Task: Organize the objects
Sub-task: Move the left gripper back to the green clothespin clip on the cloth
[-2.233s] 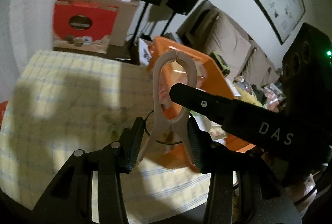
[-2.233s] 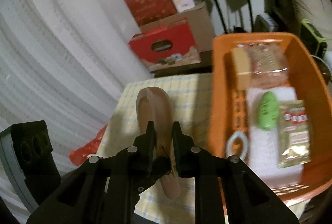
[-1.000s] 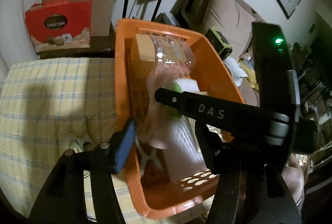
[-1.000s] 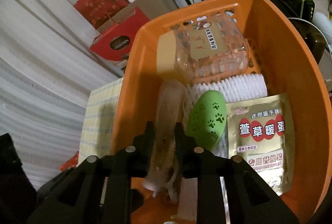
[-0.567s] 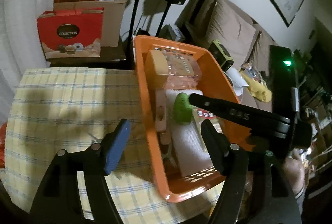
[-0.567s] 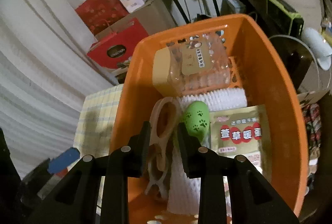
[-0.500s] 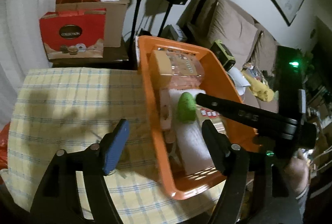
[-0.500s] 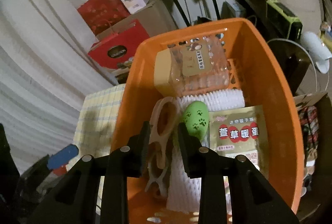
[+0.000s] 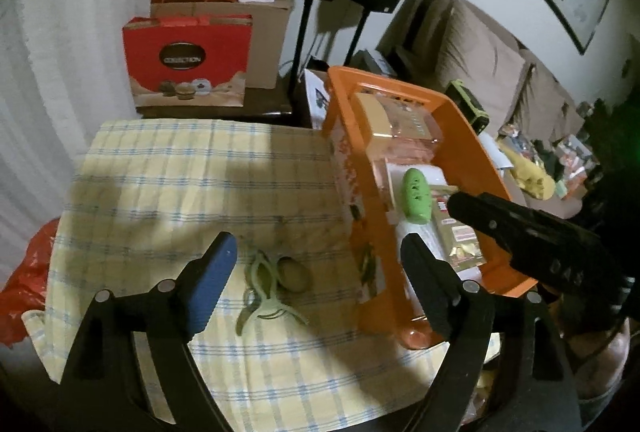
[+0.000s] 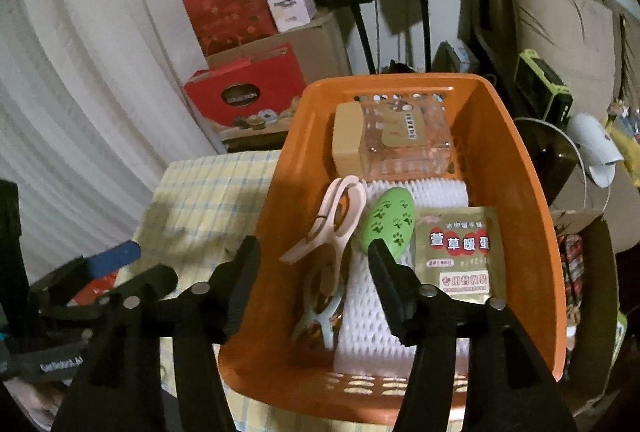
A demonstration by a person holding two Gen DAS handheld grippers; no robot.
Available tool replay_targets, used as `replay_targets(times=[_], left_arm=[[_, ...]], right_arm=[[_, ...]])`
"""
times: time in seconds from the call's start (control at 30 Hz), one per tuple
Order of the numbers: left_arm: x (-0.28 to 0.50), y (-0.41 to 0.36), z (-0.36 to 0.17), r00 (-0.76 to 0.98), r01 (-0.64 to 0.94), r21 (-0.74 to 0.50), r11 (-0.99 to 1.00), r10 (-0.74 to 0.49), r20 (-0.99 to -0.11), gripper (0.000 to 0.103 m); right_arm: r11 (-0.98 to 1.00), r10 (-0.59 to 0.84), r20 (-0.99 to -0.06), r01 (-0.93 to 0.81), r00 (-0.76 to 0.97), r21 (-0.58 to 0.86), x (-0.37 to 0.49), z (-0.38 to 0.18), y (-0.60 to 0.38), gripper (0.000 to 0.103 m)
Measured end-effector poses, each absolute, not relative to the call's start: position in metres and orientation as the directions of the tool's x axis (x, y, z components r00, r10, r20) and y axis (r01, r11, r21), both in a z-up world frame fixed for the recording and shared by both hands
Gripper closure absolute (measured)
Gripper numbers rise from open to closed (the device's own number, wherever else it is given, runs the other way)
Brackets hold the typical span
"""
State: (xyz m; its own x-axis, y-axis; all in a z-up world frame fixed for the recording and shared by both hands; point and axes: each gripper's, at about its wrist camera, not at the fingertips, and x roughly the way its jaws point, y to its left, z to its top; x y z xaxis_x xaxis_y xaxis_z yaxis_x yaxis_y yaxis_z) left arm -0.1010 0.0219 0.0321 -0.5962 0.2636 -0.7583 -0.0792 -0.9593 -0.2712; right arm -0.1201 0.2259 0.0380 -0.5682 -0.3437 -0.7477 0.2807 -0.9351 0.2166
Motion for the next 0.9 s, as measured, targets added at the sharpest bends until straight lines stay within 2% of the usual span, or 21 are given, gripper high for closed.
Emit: replay_targets(times=[0.13,0.2,0.27,0.43,0.7,0.9], left_arm=[[-0.093,0.012,0.036,-0.617,-0.063,-0.253,-0.965,0.237,-0.751,0.020],[-0.091,0.008,0.038,-0.626,-0.057,-0.242,-0.969,0.223,-0.747,0.020],[-0.087,0.006,0.039,-0.632,-0.055,-0.223,-0.973,0.206,-0.747,0.015],[-0.078,-0.003,0.041,-0.649,-0.043,-0.181,-0.983,0.165,-0.742,0.014],[-0.069,-0.023,0.031,-0.638,-0.023,-0.154,-0.988,0.133,-0.758,0.014],[-0.069,-0.036,-0.003,-0.593,0.003,-0.152,-0.988,0.121,-0.796,0.015]], right_arm=[[-0.937,-0.332,-0.745,0.294,-0.579,0.189,-0.109,0.038,0.217,0.024],[-0.937,-0.328,-0.743,0.304,-0.584,0.174,-0.104,0.038,0.213,0.023],[-0.937,-0.319,-0.743,0.313,-0.589,0.154,-0.098,0.038,0.208,0.021],[-0.931,-0.333,-0.731,0.333,-0.596,0.153,-0.086,0.043,0.198,0.015],[-0.913,-0.364,-0.722,0.379,-0.588,0.153,-0.070,0.043,0.179,0.015],[-0.894,-0.402,-0.713,0.415,-0.574,0.170,-0.057,0.044,0.162,0.015]])
